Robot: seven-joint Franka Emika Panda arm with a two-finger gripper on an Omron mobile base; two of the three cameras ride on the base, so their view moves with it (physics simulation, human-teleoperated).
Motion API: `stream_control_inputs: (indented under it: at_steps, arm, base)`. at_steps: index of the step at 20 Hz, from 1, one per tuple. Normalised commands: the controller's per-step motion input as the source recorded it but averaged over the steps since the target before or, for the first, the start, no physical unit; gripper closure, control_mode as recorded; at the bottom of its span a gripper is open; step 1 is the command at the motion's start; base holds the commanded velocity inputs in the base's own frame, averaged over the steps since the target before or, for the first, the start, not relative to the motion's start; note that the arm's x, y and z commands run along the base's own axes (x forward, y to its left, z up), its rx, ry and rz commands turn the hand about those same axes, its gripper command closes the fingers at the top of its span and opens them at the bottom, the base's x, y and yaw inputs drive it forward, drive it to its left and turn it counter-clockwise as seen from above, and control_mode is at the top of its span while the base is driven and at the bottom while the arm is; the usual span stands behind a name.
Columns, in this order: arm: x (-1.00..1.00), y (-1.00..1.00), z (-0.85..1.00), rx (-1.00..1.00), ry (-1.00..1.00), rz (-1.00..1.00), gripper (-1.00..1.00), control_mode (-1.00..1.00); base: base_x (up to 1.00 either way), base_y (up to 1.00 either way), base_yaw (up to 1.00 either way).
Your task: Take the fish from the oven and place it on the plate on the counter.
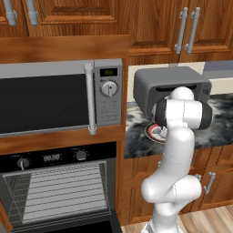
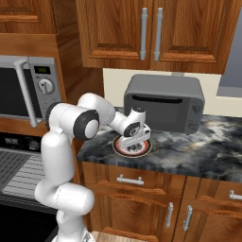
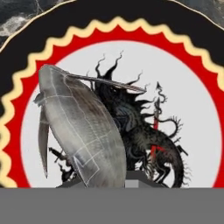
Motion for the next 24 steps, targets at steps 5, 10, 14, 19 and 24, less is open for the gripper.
stream_control_inputs:
  at_steps: [5, 10, 14, 19, 24]
  arm:
    - [0.0, 0.0, -0.01, 0.0, 0.0, 0.0, -1.0, -1.0]
    - [0.0, 0.0, 0.0, 0.0, 0.0, 0.0, -1.0, -1.0]
    - [-0.11, -0.01, 0.14, 0.03, -0.04, 0.0, -1.0, -1.0]
    - [-0.35, -0.11, 0.57, 0.13, -0.11, 0.0, -1.0, -1.0]
    - [-0.68, -0.12, 0.53, 0.07, -0.02, 0.0, -1.0, -1.0]
  base:
    - [0.0, 0.0, 0.0]
    - [0.0, 0.0, 0.0]
    - [0.0, 0.0, 0.0]
    - [0.0, 0.0, 0.0]
    - [0.0, 0.0, 0.0]
